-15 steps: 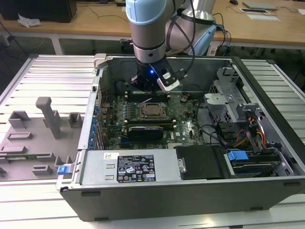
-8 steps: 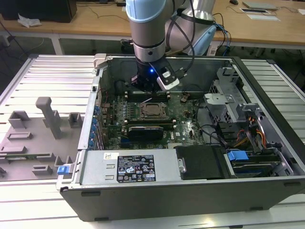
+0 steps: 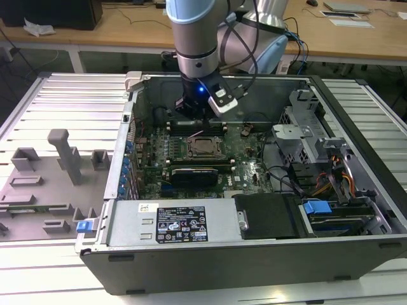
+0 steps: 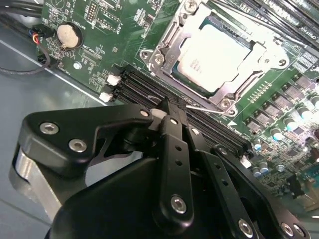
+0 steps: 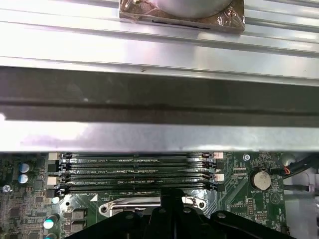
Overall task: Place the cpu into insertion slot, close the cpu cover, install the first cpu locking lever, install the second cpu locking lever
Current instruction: 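Install the first cpu locking lever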
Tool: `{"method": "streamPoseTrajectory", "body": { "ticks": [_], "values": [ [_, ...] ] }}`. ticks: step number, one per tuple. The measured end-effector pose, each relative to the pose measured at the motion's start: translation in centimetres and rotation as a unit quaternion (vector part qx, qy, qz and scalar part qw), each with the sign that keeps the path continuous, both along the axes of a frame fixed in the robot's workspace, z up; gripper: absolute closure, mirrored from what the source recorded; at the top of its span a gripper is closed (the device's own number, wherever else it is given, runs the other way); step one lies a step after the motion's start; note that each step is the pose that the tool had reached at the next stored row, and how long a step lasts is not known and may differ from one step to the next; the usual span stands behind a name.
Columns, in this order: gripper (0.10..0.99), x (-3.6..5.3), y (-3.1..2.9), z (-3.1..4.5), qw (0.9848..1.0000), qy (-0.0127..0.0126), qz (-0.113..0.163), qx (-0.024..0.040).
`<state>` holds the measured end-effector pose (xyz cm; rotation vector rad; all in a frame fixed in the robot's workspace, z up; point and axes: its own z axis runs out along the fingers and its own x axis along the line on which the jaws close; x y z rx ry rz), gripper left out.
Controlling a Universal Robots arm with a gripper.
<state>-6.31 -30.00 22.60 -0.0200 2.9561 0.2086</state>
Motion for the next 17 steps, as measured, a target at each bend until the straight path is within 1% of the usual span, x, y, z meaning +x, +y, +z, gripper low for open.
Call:
{"method": "streamPoseTrajectory", "body": {
  "ticks": [2,3,4,6,8,9,12,16,17],
  "values": [
    [0.98,-0.49,0.1,-0.14,0.9999,-0.0126,0.0,-0.0011],
    [0.98,-0.63,0.11,-0.28,0.9999,-0.0148,0.0,-0.001],
    [0.98,-0.65,0.1,-0.39,0.9999,-0.0152,-0.002,-0.0011],
    [0.98,-0.65,0.1,-0.64,0.9998,-0.0151,-0.014,-0.0013],
    [0.98,-0.65,0.1,-0.93,0.999,-0.015,-0.043,-0.0018],
    [0.98,-0.65,0.12,-0.99,0.9987,-0.015,-0.048,-0.0019],
    [0.98,-0.65,0.36,-1.15,0.9983,-0.0151,-0.056,-0.002],
    [0.98,-0.65,0.9,-1.31,0.9981,-0.015,-0.06,-0.002],
    [0.98,-0.65,0.9,-1.38,0.998,-0.015,-0.061,-0.0021]
  ]
}}
